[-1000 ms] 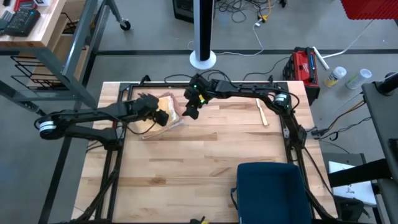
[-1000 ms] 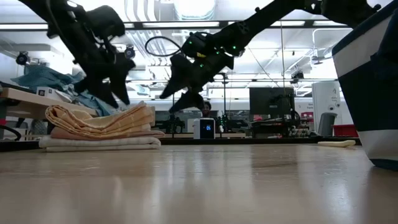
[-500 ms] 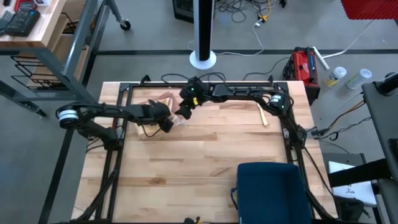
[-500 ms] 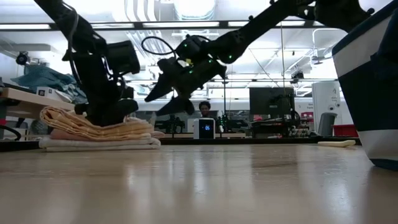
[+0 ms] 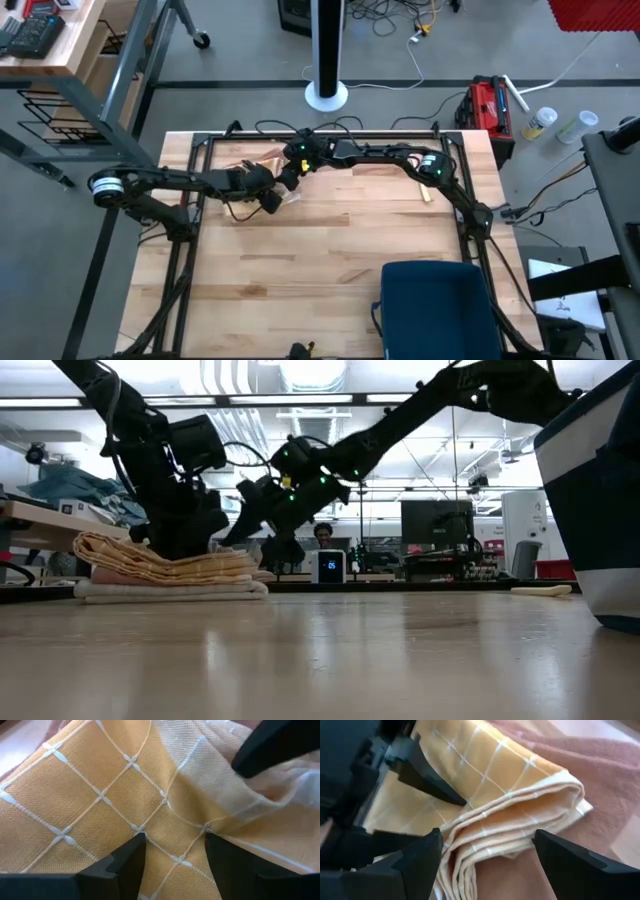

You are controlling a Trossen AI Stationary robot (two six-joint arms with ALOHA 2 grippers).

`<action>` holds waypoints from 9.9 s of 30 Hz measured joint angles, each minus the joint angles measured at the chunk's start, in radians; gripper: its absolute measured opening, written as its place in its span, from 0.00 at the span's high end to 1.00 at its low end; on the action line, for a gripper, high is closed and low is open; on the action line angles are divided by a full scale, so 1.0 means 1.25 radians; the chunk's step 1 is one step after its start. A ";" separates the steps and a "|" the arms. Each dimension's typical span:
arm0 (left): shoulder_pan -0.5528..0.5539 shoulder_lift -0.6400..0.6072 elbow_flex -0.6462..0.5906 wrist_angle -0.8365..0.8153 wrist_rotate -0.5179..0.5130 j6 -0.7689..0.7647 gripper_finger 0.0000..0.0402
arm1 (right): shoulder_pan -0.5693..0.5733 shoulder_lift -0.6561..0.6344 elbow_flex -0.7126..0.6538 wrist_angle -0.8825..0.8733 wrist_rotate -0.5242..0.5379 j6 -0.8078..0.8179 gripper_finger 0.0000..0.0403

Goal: Fold towel
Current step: Stack the yellow towel on top of the brown towel

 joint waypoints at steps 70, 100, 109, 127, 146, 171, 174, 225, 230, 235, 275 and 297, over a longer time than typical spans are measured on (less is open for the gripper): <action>-0.016 -0.284 0.002 -0.534 -0.129 -0.268 0.81 | 0.016 0.037 0.299 -0.556 0.224 -0.314 0.66; -0.277 -0.120 0.017 -0.377 -0.114 0.040 0.46 | -0.015 0.011 0.242 -0.597 -0.042 -0.314 0.38; -0.277 -0.087 0.014 -0.377 -0.134 0.023 0.80 | -0.016 0.011 0.233 -0.578 -0.042 -0.296 0.41; -0.306 -0.161 0.053 -0.531 -0.128 -0.102 0.99 | 0.001 0.011 0.232 -0.571 -0.043 -0.287 0.41; -0.335 -0.147 -0.044 -0.460 -0.086 -0.203 0.99 | 0.084 -0.019 0.228 -0.624 -0.009 -0.444 0.47; -0.360 -0.241 0.028 -0.499 -0.084 -0.160 0.43 | 0.122 -0.038 0.042 -0.548 0.243 -0.469 0.48; -0.360 -0.241 0.046 -0.463 -0.080 -0.171 0.42 | 0.107 -0.055 0.029 -0.535 0.228 -0.475 0.47; -0.308 0.157 0.109 -0.042 -0.384 0.170 0.45 | 0.066 -0.159 -0.071 -0.417 0.139 -0.469 0.43; -0.305 0.154 0.109 -0.042 -0.385 0.173 0.48 | 0.066 -0.159 -0.071 -0.415 0.138 -0.469 0.45; -0.305 0.153 0.109 -0.033 -0.357 0.176 0.54 | 0.066 -0.159 -0.071 -0.415 0.139 -0.466 0.46; -0.307 0.077 0.083 0.005 -0.436 0.212 1.00 | 0.073 -0.158 -0.149 -0.236 0.043 -0.467 0.49; -0.311 0.044 0.067 -0.019 -0.404 0.163 1.00 | 0.030 -0.156 -0.177 -0.123 -0.076 -0.205 0.43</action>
